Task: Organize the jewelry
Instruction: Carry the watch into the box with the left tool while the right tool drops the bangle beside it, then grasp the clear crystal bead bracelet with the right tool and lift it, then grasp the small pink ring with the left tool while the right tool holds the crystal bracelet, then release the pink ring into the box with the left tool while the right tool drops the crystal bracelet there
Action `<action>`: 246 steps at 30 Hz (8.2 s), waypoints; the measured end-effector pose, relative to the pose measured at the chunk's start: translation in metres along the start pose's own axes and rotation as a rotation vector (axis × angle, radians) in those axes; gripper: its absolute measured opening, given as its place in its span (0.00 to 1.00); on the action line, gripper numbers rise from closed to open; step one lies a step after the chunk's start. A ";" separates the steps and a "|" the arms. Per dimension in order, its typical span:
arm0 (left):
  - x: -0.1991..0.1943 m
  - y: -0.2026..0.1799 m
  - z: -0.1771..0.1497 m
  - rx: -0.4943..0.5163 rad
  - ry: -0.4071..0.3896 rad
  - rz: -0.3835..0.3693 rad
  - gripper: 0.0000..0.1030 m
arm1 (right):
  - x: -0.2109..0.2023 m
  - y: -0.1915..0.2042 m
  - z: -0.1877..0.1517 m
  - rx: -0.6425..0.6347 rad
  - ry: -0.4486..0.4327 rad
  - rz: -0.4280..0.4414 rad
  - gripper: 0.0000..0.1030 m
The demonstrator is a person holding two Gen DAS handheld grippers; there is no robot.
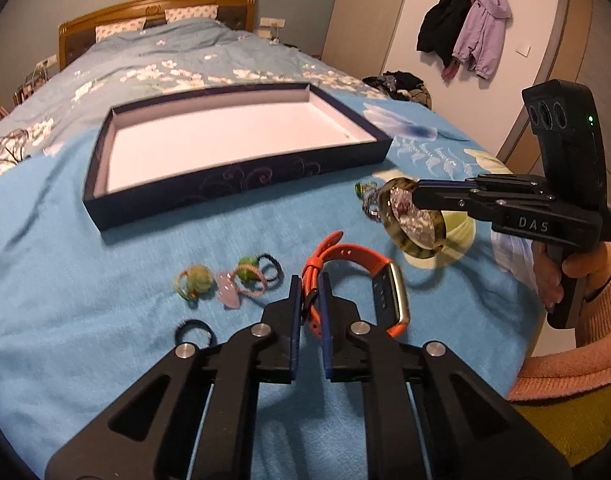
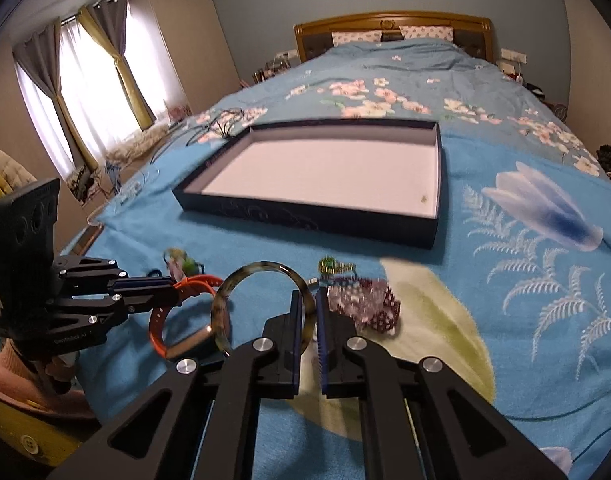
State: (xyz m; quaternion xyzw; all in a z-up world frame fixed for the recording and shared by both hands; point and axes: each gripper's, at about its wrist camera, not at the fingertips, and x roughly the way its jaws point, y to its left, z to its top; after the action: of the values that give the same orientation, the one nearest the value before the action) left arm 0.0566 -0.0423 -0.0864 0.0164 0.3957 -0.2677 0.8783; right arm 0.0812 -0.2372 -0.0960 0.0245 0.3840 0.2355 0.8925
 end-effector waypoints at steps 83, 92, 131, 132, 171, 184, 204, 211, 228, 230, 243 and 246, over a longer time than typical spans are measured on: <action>-0.026 0.074 0.115 0.059 -0.297 0.284 0.79 | 0.007 -0.025 0.051 -0.096 -0.058 -0.067 0.46; -0.038 0.038 0.046 0.054 -0.260 0.276 0.83 | 0.007 -0.007 0.003 -0.144 0.007 -0.081 0.43; -0.039 0.015 -0.006 0.088 -0.152 0.192 0.75 | -0.036 -0.005 0.013 -0.038 -0.149 0.013 0.21; -0.037 0.015 -0.007 0.088 -0.139 0.187 0.72 | -0.036 -0.004 0.013 -0.040 -0.149 0.016 0.21; 0.013 0.019 -0.001 0.048 0.031 0.110 0.40 | -0.022 -0.004 0.009 -0.008 -0.115 0.038 0.21; 0.016 0.028 0.001 0.025 0.041 0.096 0.12 | -0.019 -0.001 0.014 -0.021 -0.119 0.050 0.21; -0.010 0.030 0.014 0.000 -0.057 0.067 0.11 | -0.026 0.007 0.029 -0.053 -0.158 0.059 0.21; -0.017 0.033 0.025 0.001 -0.090 0.070 0.11 | -0.027 0.006 0.041 -0.066 -0.179 0.058 0.21; -0.019 0.047 0.078 0.056 -0.159 0.101 0.11 | -0.005 -0.008 0.096 -0.062 -0.211 0.053 0.21; -0.014 0.051 0.085 0.054 -0.156 0.098 0.11 | 0.003 -0.012 0.104 -0.057 -0.206 0.040 0.21; 0.026 0.077 0.107 0.041 -0.115 0.124 0.11 | 0.062 -0.031 0.128 -0.005 -0.124 0.011 0.21; 0.035 0.082 0.110 0.038 -0.102 0.128 0.11 | 0.074 -0.034 0.132 0.010 -0.102 0.015 0.21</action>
State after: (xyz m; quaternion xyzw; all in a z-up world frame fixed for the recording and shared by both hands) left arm 0.1909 -0.0150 -0.0507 0.0446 0.3435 -0.2190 0.9121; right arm 0.2306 -0.2164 -0.0609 0.0435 0.3391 0.2386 0.9089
